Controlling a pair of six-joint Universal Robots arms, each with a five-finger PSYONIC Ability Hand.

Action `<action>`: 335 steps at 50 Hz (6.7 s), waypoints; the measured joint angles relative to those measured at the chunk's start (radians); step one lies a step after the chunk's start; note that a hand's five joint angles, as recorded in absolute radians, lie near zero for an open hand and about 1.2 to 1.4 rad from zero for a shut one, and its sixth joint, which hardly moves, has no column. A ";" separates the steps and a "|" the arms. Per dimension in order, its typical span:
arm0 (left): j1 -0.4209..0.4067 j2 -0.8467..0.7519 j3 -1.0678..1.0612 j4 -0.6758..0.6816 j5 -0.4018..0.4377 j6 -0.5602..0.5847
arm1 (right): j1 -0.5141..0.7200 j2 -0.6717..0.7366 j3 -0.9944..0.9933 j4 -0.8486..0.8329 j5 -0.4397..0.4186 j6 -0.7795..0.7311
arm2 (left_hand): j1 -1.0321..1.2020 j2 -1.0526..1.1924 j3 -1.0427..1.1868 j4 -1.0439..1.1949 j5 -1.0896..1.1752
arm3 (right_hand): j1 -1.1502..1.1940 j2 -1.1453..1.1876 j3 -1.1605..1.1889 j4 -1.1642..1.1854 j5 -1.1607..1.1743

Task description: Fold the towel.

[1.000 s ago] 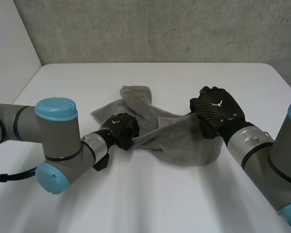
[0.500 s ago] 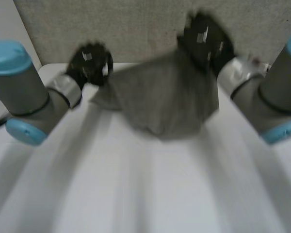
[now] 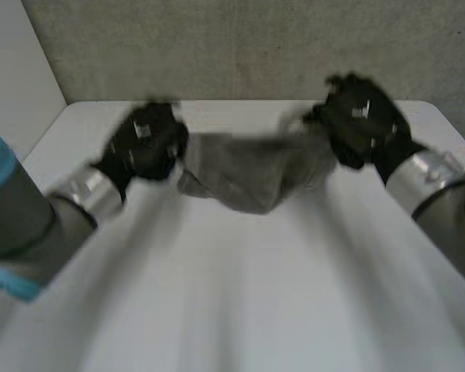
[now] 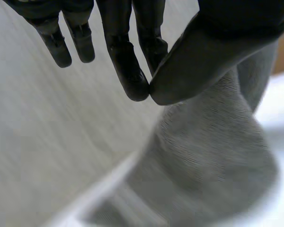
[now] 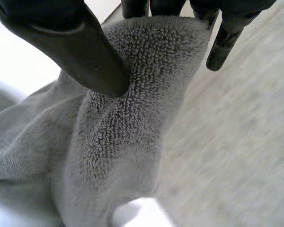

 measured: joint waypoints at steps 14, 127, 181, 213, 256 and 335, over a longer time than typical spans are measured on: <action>-0.002 -0.240 -0.019 0.003 0.013 -0.012 | 0.000 -0.080 0.177 0.140 -0.009 -0.026 | -0.989 -1.033 0.000 0.000 -1.087 | 0.001 0.000 0.000 0.000 0.000; 0.036 0.201 -0.047 0.085 -0.052 0.051 | -0.010 -0.137 0.049 0.099 0.068 -0.037 | 0.012 0.013 0.000 0.000 0.003 | 0.005 0.000 0.000 0.000 0.004; 0.008 -0.201 -0.204 0.054 -0.062 0.024 | -0.114 -0.020 0.268 0.104 0.157 0.049 | -0.715 -0.721 0.000 0.000 -0.765 | -0.171 -0.168 0.000 0.000 -0.196; -0.054 -0.204 -0.160 0.049 -0.172 -0.040 | -0.205 0.006 0.237 0.189 0.096 0.085 | -0.715 -0.721 0.000 0.000 -0.750 | -0.390 -0.348 0.000 0.000 -0.402; 0.030 -0.193 -0.190 -0.076 -0.263 -0.031 | -0.278 0.078 0.197 0.198 0.091 0.102 | -0.045 -0.036 0.000 0.000 -0.051 | -0.572 -0.549 0.000 0.000 -0.600; 0.212 0.306 -0.062 -0.416 -0.103 -0.026 | -0.388 -0.121 -0.076 0.562 -0.229 -0.023 | -0.021 -0.013 0.000 0.000 -0.023 | 0.001 -0.010 0.000 0.000 -0.005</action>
